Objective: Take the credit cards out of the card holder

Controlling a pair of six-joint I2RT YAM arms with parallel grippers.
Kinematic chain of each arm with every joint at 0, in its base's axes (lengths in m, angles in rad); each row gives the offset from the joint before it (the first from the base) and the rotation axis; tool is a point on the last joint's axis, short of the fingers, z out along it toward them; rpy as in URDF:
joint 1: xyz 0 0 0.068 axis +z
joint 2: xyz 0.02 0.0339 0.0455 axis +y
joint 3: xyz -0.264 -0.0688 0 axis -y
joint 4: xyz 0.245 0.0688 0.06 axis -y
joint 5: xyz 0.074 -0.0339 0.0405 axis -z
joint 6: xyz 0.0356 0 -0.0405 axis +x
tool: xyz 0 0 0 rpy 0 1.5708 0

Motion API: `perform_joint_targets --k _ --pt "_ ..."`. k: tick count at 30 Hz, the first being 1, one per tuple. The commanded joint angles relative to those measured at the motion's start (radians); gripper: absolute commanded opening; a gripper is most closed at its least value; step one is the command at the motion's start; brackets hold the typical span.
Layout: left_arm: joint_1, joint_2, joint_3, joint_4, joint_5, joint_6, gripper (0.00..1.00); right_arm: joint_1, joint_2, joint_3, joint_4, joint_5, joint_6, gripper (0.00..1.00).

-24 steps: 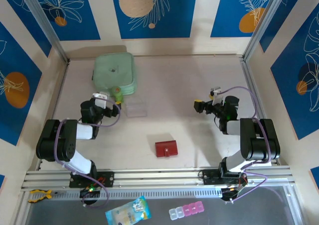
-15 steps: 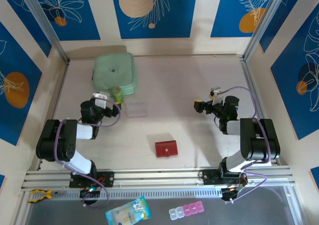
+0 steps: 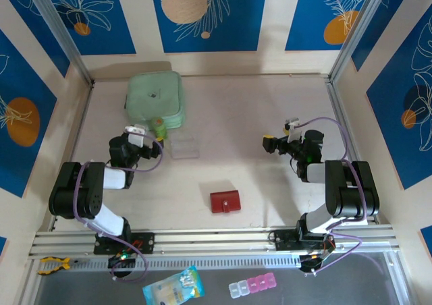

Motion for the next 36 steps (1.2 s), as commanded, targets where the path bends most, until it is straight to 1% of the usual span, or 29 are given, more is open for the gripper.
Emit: perform_joint_targets --k 1,7,11,14,17,19,22,24,27,31,33,36 --pt "0.006 0.008 -0.006 0.024 -0.013 -0.011 1.00 -0.003 -0.002 -0.009 0.031 -0.020 -0.017 0.99" --pt "0.006 0.006 -0.006 0.023 -0.015 -0.009 1.00 -0.003 -0.003 -0.010 0.032 -0.019 -0.017 0.99" --pt "0.004 0.002 -0.011 0.029 -0.028 -0.011 1.00 0.013 -0.022 0.002 -0.002 0.060 -0.007 0.99" --pt "-0.001 -0.037 -0.024 0.022 -0.078 -0.022 1.00 0.029 -0.054 0.015 -0.052 0.089 -0.015 0.99" --pt "-0.005 -0.099 -0.023 -0.031 -0.131 -0.035 1.00 0.042 -0.103 0.038 -0.141 0.100 -0.025 0.99" --pt "-0.010 -0.145 -0.012 -0.096 -0.160 -0.039 1.00 0.049 -0.134 0.057 -0.202 0.111 -0.025 0.99" --pt "-0.016 -0.216 0.027 -0.239 -0.225 -0.067 1.00 0.065 -0.176 0.098 -0.317 0.133 -0.026 1.00" --pt "-0.017 -0.263 0.071 -0.373 -0.281 -0.095 1.00 0.084 -0.200 0.133 -0.405 0.156 -0.013 0.99" --pt "-0.018 -0.314 0.136 -0.540 -0.316 -0.136 1.00 0.121 -0.220 0.205 -0.563 0.198 0.019 0.97" --pt "-0.018 -0.370 0.222 -0.750 -0.311 -0.199 0.98 0.182 -0.227 0.294 -0.724 0.226 0.104 0.92" --pt "-0.018 -0.392 0.276 -0.883 -0.281 -0.243 0.97 0.228 -0.224 0.334 -0.795 0.240 0.160 0.90" --pt "-0.018 -0.400 0.366 -1.069 -0.212 -0.282 0.97 0.294 -0.199 0.406 -0.900 0.272 0.240 0.86"
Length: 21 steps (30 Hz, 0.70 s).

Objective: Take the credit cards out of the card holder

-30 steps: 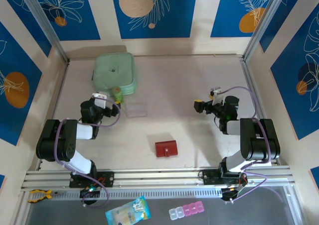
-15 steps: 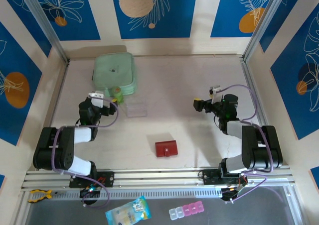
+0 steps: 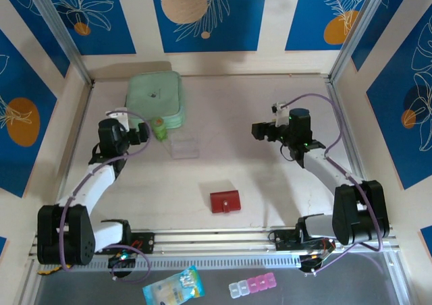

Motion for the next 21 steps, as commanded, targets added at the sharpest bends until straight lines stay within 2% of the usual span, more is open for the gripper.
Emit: perform_joint_targets --k 1,6,11,13,21 --pt "-0.006 -0.020 0.106 -0.314 0.071 -0.080 0.98 0.067 0.017 0.082 -0.205 0.046 0.129 0.84" --pt "-0.006 -0.005 0.244 -0.526 0.144 -0.125 0.98 0.176 0.106 0.194 -0.337 0.059 0.217 0.72" --pt "-0.005 0.034 0.321 -0.599 0.237 -0.140 0.98 0.284 0.195 0.285 -0.414 0.059 0.296 0.61" --pt "-0.005 0.050 0.322 -0.600 0.240 -0.137 0.98 0.328 0.229 0.321 -0.439 0.077 0.307 0.57" --pt "0.003 0.055 0.343 -0.629 0.287 -0.130 1.00 0.459 0.346 0.423 -0.434 0.106 0.397 0.54"
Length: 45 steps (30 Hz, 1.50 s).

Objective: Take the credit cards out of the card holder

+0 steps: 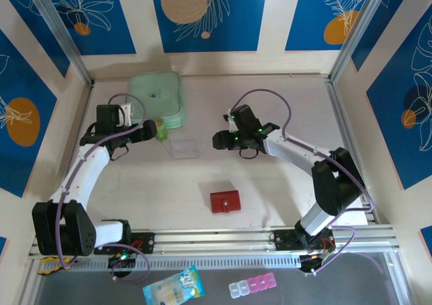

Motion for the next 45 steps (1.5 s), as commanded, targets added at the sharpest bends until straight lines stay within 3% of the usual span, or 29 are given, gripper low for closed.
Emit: perform_joint_targets --k 1,9,18,45 --pt "0.002 -0.017 0.036 -0.041 0.045 0.008 1.00 0.044 0.048 0.060 -0.026 0.028 0.062 0.54" --pt "0.005 -0.008 0.040 -0.052 -0.013 0.028 0.98 0.130 0.190 0.218 -0.078 0.100 0.104 0.42" --pt "0.006 -0.015 0.036 -0.053 -0.054 0.027 0.96 0.162 0.322 0.352 -0.123 0.135 0.135 0.36" --pt "0.006 -0.025 0.036 -0.059 -0.073 0.020 0.95 0.179 0.474 0.480 -0.172 0.208 0.128 0.21"
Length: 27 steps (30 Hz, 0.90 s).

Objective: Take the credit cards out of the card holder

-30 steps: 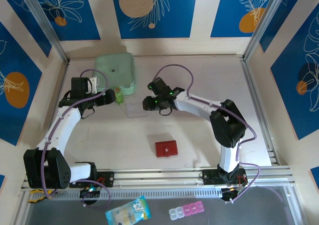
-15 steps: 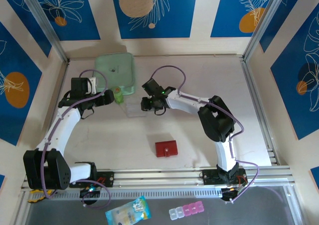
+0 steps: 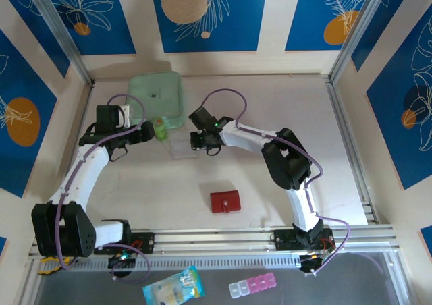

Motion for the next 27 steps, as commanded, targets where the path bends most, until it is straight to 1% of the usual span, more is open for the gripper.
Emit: perform_joint_targets --k 1,6,13,15,17,22,27 --pt "0.005 -0.017 0.030 -0.021 -0.011 0.008 0.95 0.008 0.015 0.037 -0.028 0.024 0.001 0.20" --pt "0.005 -0.012 0.030 -0.021 -0.009 0.006 0.95 0.007 0.019 0.038 -0.031 0.027 0.001 0.15" --pt "0.005 -0.007 0.031 -0.022 -0.010 0.006 0.95 0.007 0.007 0.044 -0.046 0.048 -0.008 0.12" --pt "0.005 -0.007 0.031 -0.022 -0.012 0.007 0.95 0.006 0.001 0.045 -0.052 0.058 -0.010 0.08" --pt "0.005 -0.006 0.030 -0.024 -0.015 0.007 0.95 0.001 -0.006 0.045 -0.061 0.065 -0.010 0.07" --pt "0.005 -0.010 0.029 -0.025 -0.028 0.013 0.95 -0.029 -0.040 0.035 -0.088 0.097 -0.028 0.06" --pt "0.005 -0.005 0.029 -0.024 -0.026 0.012 0.95 -0.094 -0.109 -0.022 -0.106 0.128 -0.055 0.06"
